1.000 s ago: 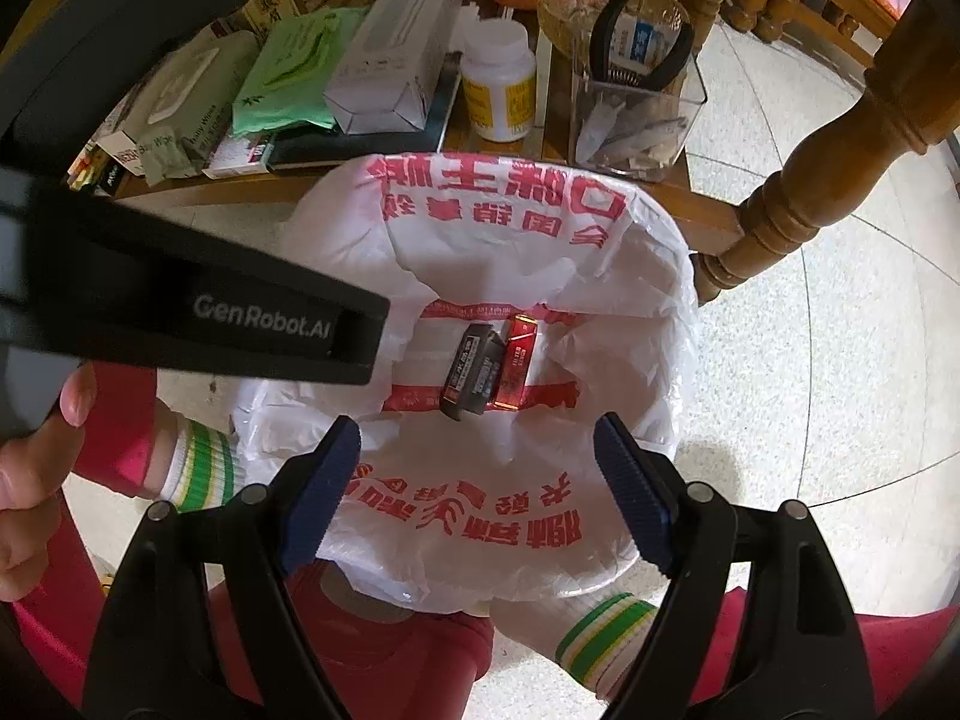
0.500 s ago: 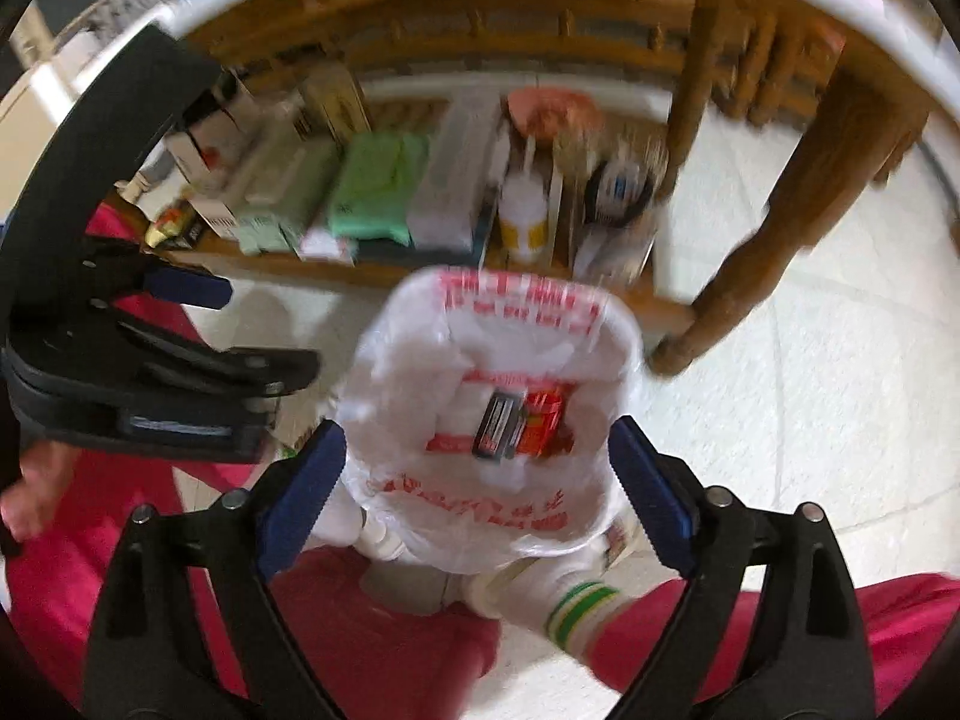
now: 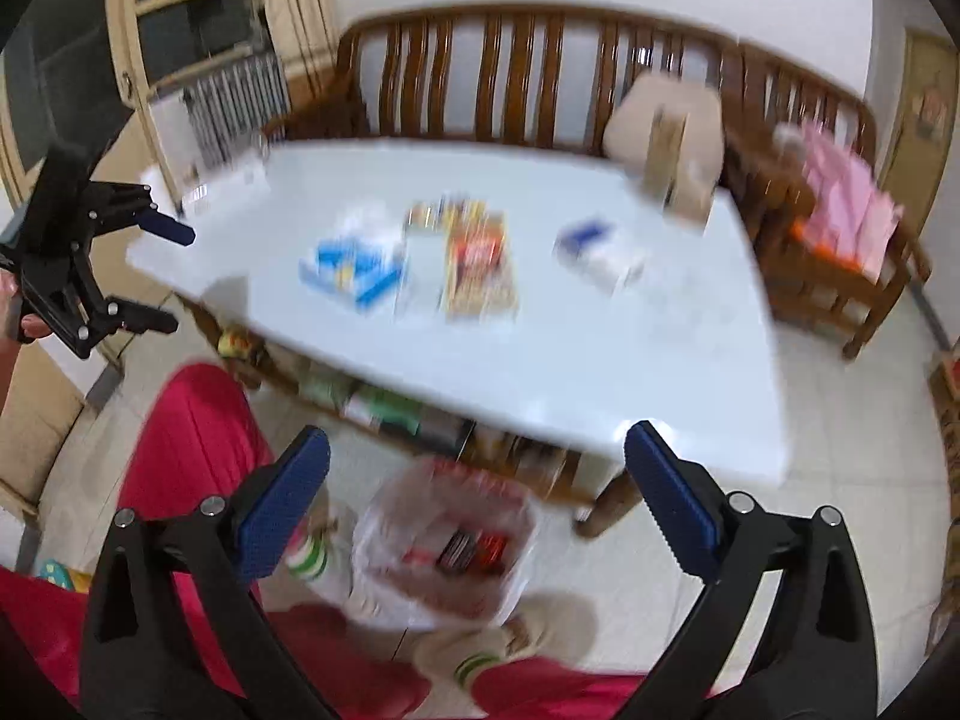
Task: Collect trash
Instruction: 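Move both tools back over the table toward the remaining trash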
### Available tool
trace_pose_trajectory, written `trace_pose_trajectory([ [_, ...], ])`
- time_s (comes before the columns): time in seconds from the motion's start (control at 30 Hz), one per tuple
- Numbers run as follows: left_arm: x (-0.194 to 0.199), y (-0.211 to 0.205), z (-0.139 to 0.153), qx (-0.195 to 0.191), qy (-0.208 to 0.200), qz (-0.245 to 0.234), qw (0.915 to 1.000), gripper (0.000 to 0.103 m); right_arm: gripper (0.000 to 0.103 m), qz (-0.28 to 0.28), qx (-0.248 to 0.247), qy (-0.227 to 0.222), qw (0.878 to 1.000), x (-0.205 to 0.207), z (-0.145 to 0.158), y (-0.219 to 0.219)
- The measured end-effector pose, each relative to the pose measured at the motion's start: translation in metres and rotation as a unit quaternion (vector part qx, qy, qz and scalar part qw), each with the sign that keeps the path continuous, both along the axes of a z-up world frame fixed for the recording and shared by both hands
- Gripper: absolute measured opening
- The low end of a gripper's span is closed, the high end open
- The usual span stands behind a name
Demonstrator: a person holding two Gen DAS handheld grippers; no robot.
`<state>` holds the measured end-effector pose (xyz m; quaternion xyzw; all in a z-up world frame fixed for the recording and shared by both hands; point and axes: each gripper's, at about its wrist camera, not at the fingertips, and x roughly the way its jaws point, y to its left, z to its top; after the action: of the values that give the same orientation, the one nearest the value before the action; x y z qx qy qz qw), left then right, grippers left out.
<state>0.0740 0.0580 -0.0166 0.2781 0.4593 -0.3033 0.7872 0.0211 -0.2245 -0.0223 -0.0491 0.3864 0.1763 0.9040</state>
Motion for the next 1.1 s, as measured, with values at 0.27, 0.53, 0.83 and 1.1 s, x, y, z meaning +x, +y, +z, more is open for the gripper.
trace_pose_trajectory([
  [0.27, -0.001, -0.007, 0.058, 0.015, -0.007, -0.139, 0.9901, 0.094, 0.096, 0.023, -0.016, -0.058, 0.998, 0.029, 0.091, -0.017],
  [0.53, 0.013, -0.03, 0.055, 0.068, 0.01, -0.206, 0.9761, 0.095, 0.096, 0.035, -0.024, -0.06, 0.997, 0.071, 0.125, -0.029],
  [0.83, 0.051, -0.037, 0.038, 0.05, 0.067, -0.227, 0.9703, 0.095, 0.096, 0.018, -0.029, -0.05, 0.998, 0.127, 0.131, -0.046],
  [1.1, 0.083, -0.042, -0.013, 0.08, 0.116, -0.229, 0.9632, 0.095, 0.096, 0.029, -0.043, 0.009, 0.999, 0.172, 0.085, -0.036],
])
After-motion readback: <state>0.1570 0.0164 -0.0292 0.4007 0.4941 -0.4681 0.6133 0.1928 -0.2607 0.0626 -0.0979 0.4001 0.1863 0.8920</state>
